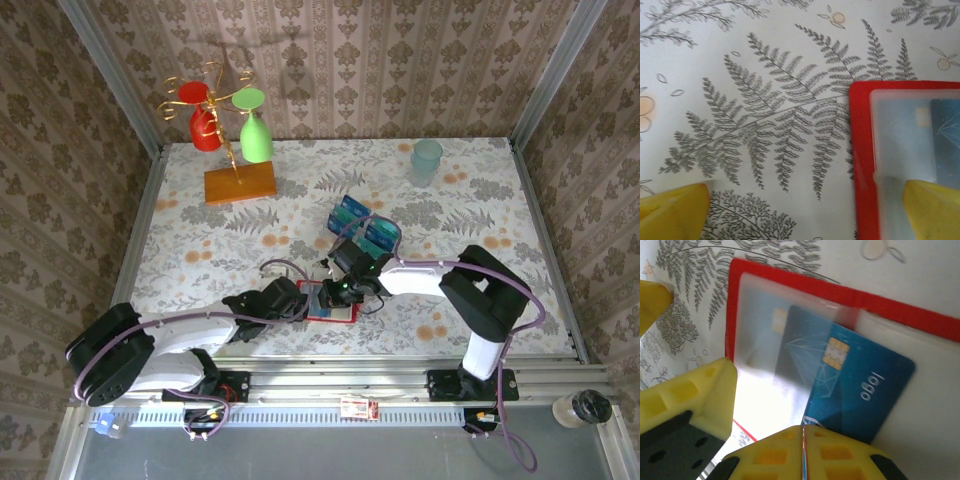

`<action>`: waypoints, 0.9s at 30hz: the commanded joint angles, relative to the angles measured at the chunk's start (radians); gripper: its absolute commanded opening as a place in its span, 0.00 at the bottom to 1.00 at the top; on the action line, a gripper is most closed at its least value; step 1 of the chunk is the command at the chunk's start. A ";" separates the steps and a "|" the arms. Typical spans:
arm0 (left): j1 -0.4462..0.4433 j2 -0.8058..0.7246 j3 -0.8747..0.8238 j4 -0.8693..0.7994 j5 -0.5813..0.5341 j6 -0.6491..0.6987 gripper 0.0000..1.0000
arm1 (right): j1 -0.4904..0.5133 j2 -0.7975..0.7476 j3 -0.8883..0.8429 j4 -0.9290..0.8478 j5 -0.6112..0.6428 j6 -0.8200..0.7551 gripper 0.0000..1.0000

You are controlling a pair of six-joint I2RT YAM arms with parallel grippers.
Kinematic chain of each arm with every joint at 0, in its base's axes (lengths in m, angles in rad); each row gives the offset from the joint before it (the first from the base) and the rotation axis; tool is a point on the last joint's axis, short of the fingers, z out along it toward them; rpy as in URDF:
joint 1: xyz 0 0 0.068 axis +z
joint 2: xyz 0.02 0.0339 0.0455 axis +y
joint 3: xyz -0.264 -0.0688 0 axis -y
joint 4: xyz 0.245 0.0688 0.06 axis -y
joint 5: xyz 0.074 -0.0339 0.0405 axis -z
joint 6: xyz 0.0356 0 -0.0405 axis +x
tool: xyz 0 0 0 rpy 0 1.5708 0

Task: Put the credit cards into the card holder

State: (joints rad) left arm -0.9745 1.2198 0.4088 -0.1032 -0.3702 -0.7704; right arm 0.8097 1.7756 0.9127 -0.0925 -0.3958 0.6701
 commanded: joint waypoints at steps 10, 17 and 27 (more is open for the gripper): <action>0.068 -0.091 -0.056 -0.059 0.027 0.010 1.00 | -0.010 -0.111 0.033 -0.089 0.088 -0.021 0.09; 0.068 -0.064 -0.068 -0.033 0.034 0.005 1.00 | -0.010 -0.127 0.018 -0.134 0.135 -0.038 0.09; 0.065 -0.065 -0.077 -0.024 0.037 -0.002 1.00 | -0.009 -0.019 0.039 -0.106 0.136 -0.045 0.08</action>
State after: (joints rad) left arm -0.9089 1.1458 0.3519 -0.1280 -0.3489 -0.7700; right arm 0.8047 1.7180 0.9237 -0.1837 -0.2836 0.6491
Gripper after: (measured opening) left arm 0.999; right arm 0.080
